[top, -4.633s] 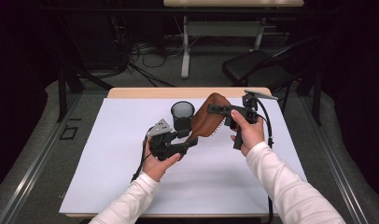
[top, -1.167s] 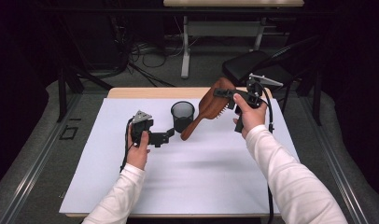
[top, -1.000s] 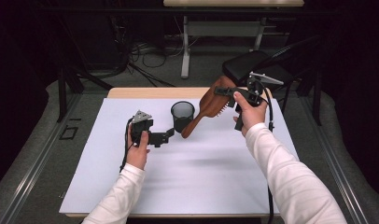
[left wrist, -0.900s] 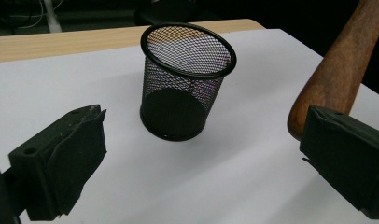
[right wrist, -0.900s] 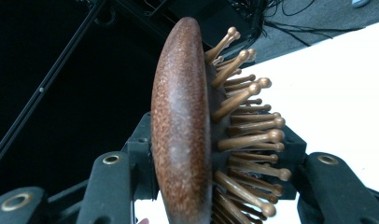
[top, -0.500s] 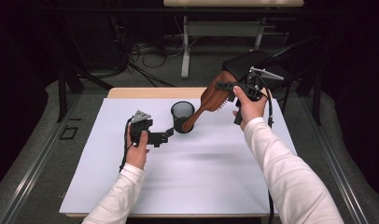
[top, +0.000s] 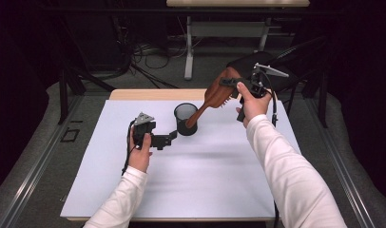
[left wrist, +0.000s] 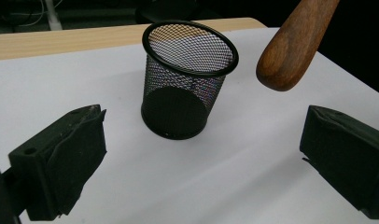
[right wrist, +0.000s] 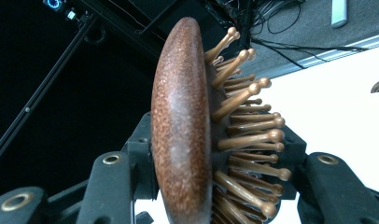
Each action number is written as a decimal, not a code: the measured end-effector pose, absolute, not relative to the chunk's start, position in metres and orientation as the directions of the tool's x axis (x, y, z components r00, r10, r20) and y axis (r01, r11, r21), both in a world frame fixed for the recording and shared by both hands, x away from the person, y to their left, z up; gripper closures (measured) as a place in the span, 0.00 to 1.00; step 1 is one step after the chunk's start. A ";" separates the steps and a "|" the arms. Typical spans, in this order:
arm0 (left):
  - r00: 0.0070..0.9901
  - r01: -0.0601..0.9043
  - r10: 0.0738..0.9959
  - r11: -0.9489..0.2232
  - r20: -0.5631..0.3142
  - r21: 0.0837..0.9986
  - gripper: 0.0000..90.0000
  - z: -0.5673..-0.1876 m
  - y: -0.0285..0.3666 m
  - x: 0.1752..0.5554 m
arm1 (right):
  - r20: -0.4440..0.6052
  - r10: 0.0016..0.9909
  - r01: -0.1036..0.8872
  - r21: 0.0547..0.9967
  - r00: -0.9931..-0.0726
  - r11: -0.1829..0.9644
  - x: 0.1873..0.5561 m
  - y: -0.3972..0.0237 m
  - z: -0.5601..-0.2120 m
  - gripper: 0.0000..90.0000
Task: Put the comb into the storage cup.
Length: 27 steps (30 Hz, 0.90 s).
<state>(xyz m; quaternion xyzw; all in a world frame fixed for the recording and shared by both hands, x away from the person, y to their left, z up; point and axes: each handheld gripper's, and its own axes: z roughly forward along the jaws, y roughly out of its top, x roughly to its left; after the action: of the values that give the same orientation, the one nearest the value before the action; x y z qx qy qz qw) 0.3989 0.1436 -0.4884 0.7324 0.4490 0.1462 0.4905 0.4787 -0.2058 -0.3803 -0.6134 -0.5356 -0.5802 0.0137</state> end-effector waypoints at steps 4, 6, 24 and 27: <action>0.551 0.516 0.802 -0.111 -0.230 0.850 0.00 -0.488 0.144 0.399 | 0.725 0.645 0.669 0.606 -0.243 -0.430 0.481 -0.205 -0.379 0.53; 0.551 0.516 0.803 -0.111 -0.230 0.850 0.00 -0.488 0.144 0.399 | 0.724 0.647 0.666 0.607 -0.239 -0.434 0.482 -0.205 -0.379 0.53; 0.550 0.519 0.803 -0.113 -0.230 0.847 0.00 -0.489 0.144 0.399 | 0.721 0.657 0.647 0.612 -0.221 -0.455 0.490 -0.201 -0.374 0.53; 0.550 0.520 0.802 -0.112 -0.231 0.847 0.00 -0.489 0.144 0.399 | 0.723 0.656 0.644 0.611 -0.217 -0.460 0.492 -0.200 -0.373 0.53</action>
<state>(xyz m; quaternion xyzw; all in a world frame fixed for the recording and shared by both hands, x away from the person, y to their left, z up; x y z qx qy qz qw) 0.3990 0.1437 -0.4890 0.7315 0.4518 0.1443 0.4898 0.4921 -0.1996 -0.3734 -0.6256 -0.5196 -0.5820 -0.0050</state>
